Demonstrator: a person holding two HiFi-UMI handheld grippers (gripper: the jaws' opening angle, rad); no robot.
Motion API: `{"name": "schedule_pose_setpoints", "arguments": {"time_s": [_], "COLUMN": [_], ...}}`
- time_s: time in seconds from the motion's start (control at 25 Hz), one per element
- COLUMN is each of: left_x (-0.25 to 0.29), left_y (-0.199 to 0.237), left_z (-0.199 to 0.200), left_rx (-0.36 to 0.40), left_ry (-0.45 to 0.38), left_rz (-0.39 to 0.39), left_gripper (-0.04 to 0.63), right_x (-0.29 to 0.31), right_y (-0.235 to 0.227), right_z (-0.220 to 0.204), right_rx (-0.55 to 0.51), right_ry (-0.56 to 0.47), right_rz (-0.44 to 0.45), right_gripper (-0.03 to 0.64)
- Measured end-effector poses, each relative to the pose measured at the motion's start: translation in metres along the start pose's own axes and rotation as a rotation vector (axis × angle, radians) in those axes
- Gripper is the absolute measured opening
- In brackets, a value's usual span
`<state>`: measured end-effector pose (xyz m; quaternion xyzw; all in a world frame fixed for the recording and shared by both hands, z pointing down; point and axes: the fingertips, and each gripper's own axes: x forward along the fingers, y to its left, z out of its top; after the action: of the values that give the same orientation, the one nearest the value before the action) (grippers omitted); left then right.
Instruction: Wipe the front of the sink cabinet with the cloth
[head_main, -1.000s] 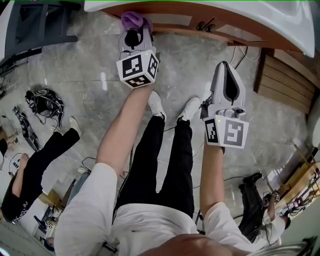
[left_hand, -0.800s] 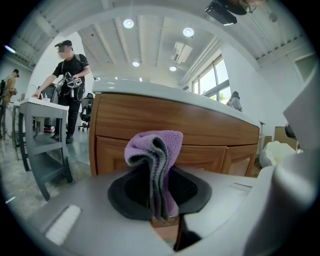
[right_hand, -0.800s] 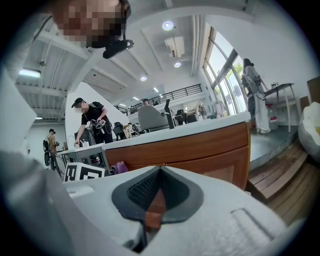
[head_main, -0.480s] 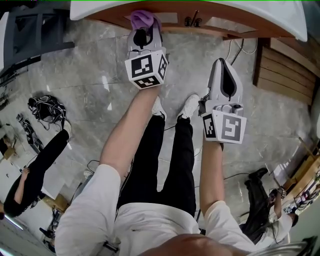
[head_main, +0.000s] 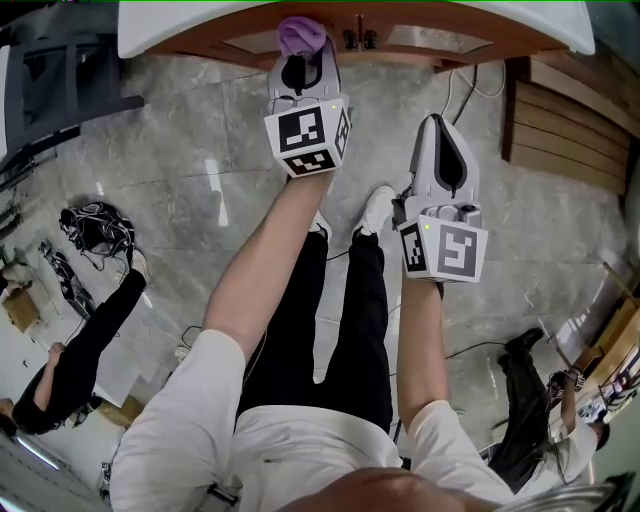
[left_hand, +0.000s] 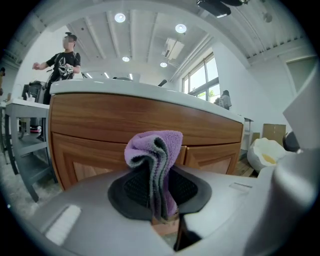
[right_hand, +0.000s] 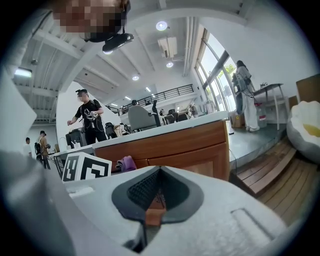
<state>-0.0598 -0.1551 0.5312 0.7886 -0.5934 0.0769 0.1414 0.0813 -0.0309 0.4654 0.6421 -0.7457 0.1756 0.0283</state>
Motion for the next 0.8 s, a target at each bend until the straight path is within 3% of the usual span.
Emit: {"name": "schedule_pose_setpoints", "arguments": {"time_s": [0.8], "left_x": [0.032], "left_y": [-0.115], "left_z": [-0.018], "left_rx": [0.054], "left_ry": [0.023], "left_rz": [-0.134], "left_gripper": [0.069], "right_x": [-0.029], "right_y": [-0.064], "right_z": [-0.005], "right_rx": [0.038], "right_ry": [-0.006], "right_rz": [-0.055], "right_gripper": [-0.003]}}
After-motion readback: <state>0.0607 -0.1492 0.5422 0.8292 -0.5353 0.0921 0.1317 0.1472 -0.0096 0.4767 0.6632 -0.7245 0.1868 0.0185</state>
